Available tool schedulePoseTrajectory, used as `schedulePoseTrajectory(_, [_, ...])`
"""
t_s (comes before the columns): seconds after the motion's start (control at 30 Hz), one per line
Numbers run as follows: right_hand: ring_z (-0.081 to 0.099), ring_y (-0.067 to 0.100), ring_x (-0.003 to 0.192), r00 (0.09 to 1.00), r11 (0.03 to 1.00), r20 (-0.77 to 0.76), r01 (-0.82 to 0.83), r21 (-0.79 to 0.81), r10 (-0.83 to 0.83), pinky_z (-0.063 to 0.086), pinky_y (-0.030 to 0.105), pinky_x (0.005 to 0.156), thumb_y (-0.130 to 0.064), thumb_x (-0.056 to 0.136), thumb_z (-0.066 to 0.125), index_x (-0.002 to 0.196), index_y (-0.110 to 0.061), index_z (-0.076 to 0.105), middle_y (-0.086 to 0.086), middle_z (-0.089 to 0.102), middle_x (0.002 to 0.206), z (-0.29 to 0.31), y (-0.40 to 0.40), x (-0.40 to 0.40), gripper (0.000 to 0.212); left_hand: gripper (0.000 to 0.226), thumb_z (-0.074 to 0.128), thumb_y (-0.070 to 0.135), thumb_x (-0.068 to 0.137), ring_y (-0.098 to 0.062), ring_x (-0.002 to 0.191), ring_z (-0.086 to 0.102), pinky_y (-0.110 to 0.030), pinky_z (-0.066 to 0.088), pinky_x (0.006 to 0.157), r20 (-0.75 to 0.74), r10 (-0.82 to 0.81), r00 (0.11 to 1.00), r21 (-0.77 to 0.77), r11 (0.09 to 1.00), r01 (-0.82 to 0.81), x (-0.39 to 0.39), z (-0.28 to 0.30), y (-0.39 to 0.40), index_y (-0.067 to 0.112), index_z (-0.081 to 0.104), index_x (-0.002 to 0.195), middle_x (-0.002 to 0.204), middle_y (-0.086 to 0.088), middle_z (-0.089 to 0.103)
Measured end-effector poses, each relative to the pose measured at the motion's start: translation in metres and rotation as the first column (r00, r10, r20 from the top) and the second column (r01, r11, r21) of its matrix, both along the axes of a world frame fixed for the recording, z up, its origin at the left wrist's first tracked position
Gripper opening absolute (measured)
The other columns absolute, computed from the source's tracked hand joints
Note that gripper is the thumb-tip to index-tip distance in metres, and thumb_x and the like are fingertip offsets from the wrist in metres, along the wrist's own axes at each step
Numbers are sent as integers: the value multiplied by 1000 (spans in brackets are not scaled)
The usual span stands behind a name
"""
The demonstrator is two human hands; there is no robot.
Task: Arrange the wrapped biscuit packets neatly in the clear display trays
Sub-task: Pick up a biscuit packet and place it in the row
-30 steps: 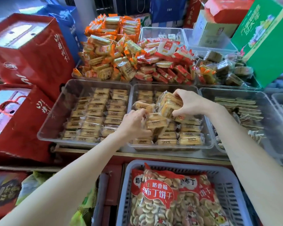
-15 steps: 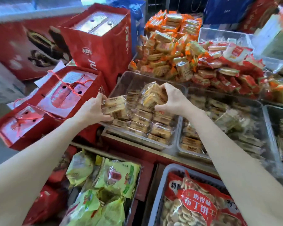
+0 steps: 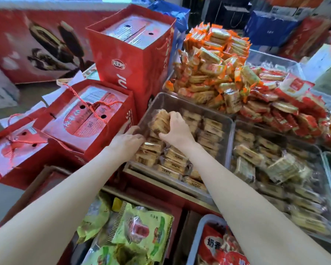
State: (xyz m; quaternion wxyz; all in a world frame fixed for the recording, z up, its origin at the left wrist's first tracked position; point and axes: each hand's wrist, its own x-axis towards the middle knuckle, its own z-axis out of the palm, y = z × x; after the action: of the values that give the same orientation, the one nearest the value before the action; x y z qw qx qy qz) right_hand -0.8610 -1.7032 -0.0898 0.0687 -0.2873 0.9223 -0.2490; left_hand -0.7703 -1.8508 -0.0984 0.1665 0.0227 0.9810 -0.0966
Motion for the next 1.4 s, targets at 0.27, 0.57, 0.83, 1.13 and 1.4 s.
schedulePoseTrajectory(0.27, [50, 28, 112, 975, 957, -156, -115, 266, 160, 41, 30, 92, -24, 78, 74, 124, -2, 41, 14, 48, 121, -26, -38, -12, 60, 51, 42, 36, 96, -11, 142, 22, -41, -3, 116, 24, 22, 999, 229, 973, -27, 3, -6, 14, 20, 33, 144, 150, 5, 35])
schedulePoseTrajectory(0.57, [52, 31, 104, 990, 968, -30, -126, 218, 136, 35, 28, 71, -25, 78, 73, 115, -2, 42, 14, 47, 115, -10, -9, -17, 53, 53, 29, 44, 100, -15, 141, 25, -32, 5, 116, -24, 8, 1000, 284, 959, -1, 10, -16, 23, 9, 45, 136, 150, -3, 34])
schedulePoseTrajectory(0.83, [50, 24, 103, 992, 993, 123, 3, 117, -18, 37, 27, 76, -27, 79, 74, 114, -3, 45, 8, 51, 109, 5, 6, -33, 52, 59, 19, 46, 101, -24, 140, 26, -40, 16, 116, 75, 35, 997, 248, 967, -53, 6, -15, 34, 11, 27, 147, 151, -11, 32])
schedulePoseTrajectory(1.13, [51, 33, 113, 997, 999, 68, 30, 26, -32, 42, 36, 90, -23, 81, 73, 126, 1, 39, 16, 47, 123, -21, -30, -2, 61, 57, 22, 49, 99, -27, 144, 6, -41, 4, 118, 49, 67, 997, 240, 968, -77, 28, -23, 32, 16, 44, 139, 152, -13, 24])
schedulePoseTrajectory(1.4, [49, 30, 113, 998, 988, -35, -52, 146, 58, 43, 35, 90, -23, 78, 75, 128, -3, 40, 14, 46, 124, -25, -4, 4, 64, 64, 17, 50, 96, -33, 137, 28, -44, 27, 111, 205, 104, 973, 237, 960, -152, 22, -24, 35, 9, 38, 141, 147, -17, 33])
